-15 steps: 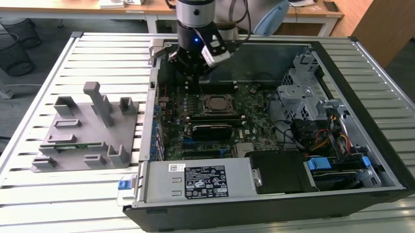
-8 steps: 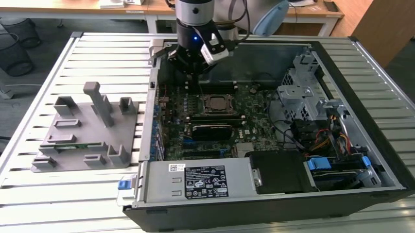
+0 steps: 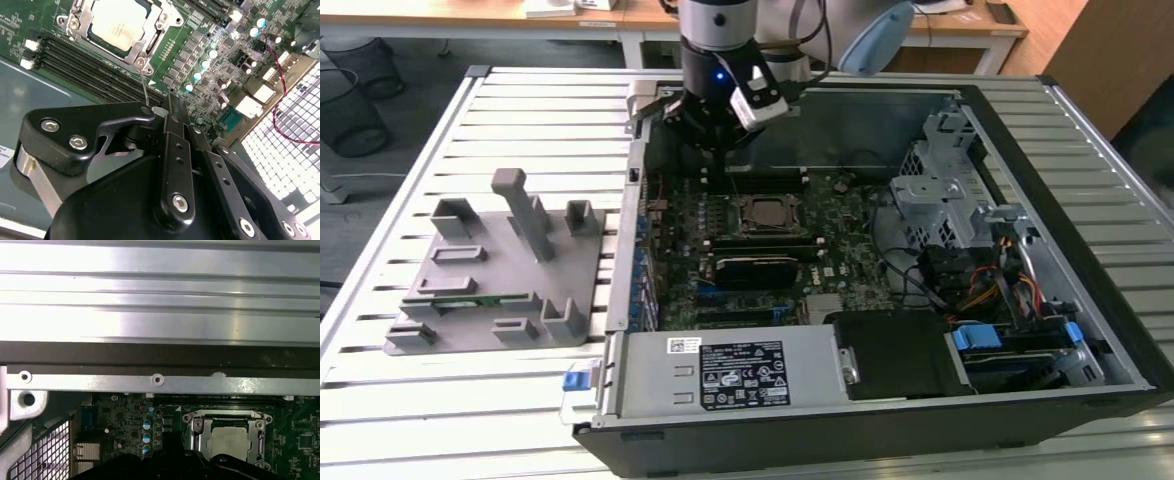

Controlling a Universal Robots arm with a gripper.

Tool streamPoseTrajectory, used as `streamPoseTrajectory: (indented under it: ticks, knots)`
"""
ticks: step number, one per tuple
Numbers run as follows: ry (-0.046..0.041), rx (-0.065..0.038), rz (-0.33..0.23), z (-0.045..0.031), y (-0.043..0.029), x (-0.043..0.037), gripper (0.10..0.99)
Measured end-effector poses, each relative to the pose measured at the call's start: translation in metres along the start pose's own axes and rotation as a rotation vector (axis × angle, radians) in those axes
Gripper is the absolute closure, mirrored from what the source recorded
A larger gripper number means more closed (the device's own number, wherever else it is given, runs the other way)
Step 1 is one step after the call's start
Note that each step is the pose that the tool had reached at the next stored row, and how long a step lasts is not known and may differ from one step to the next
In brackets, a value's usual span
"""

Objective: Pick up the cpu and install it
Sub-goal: 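Install the first cpu locking lever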

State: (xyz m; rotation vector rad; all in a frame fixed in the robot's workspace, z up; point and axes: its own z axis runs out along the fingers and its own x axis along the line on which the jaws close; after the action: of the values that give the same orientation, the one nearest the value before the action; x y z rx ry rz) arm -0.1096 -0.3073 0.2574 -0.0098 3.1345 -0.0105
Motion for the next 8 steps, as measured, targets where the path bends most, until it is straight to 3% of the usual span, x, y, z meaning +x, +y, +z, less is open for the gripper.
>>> streamPoseTrajectory:
  ticks: [8]
  knots:
    - [0.0,0.0,0.0,0.0001,0.0033,0.0001,0.98]
